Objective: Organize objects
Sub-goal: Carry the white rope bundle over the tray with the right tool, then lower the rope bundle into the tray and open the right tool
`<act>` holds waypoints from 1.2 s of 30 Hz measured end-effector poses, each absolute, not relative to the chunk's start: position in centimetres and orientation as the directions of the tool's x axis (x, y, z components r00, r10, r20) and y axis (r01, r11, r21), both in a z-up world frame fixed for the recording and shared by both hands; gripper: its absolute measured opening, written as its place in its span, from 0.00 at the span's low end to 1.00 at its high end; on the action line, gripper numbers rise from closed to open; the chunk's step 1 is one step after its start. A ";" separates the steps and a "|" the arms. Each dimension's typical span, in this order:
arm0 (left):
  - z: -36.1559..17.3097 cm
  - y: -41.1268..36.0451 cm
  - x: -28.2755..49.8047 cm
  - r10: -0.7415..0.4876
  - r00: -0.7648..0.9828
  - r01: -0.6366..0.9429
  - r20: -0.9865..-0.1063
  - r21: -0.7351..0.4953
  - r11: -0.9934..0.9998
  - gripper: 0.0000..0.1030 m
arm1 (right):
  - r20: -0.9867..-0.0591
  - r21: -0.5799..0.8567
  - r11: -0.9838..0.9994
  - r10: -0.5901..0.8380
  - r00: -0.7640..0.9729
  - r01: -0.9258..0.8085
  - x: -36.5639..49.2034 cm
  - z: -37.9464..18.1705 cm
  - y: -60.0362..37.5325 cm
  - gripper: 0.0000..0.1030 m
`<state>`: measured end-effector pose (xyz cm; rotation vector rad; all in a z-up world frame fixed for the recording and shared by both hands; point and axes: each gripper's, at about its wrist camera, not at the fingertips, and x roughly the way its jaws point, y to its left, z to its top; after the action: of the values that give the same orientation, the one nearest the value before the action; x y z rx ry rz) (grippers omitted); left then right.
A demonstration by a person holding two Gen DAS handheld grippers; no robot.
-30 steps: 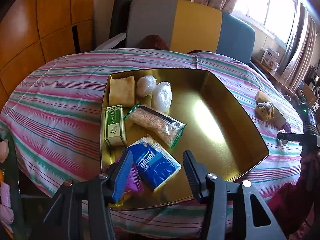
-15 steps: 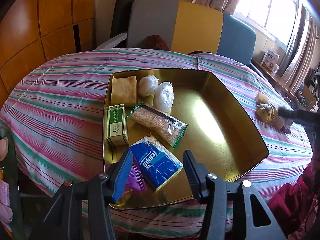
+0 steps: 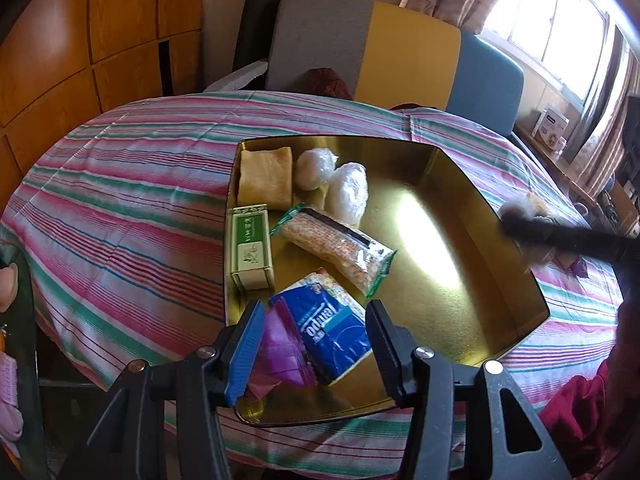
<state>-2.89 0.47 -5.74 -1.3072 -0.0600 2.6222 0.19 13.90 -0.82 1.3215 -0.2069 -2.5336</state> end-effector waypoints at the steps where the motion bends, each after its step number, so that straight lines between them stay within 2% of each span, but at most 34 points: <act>1: -5.8 0.3 -3.0 0.203 -0.584 -0.165 -0.786 -0.130 -0.978 0.51 | -0.791 0.257 -0.949 -0.315 -0.524 0.183 0.0 -1.7 13.1 0.29; 9: -6.3 -1.1 -3.8 0.179 -0.583 -0.123 -0.792 -0.131 -0.984 0.51 | -0.872 0.247 -0.939 -0.323 -0.368 0.239 0.0 -8.6 8.4 0.31; 12: -6.4 -1.1 -3.8 0.174 -0.587 -0.121 -0.790 -0.126 -0.985 0.51 | -0.875 0.267 -0.931 -0.342 -0.342 0.249 0.0 -9.7 8.0 0.35; 20: -6.3 -1.1 -3.7 0.167 -0.592 -0.120 -0.789 -0.119 -0.986 0.51 | -0.864 0.293 -0.916 -0.377 -0.334 0.275 0.6 -10.0 8.0 0.37; 25: -5.9 -1.0 -3.6 0.169 -0.599 -0.124 -0.782 -0.117 -0.985 0.51 | -0.847 0.313 -0.917 -0.387 -0.364 0.247 1.1 -9.2 9.4 0.46; 27: -5.8 -0.9 -3.5 0.170 -0.603 -0.127 -0.780 -0.117 -0.985 0.51 | -0.834 0.322 -0.917 -0.393 -0.386 0.237 1.2 -8.4 10.1 0.52; 36: -5.5 -0.5 -3.2 0.188 -0.603 -0.145 -0.775 -0.125 -0.982 0.51 | -0.799 0.315 -0.933 -0.358 -0.483 0.172 2.0 -5.5 13.1 0.56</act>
<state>-3.24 -0.49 -5.46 -1.2929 -0.0729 2.6567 2.05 13.12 -5.52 1.3876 -0.2762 -2.4517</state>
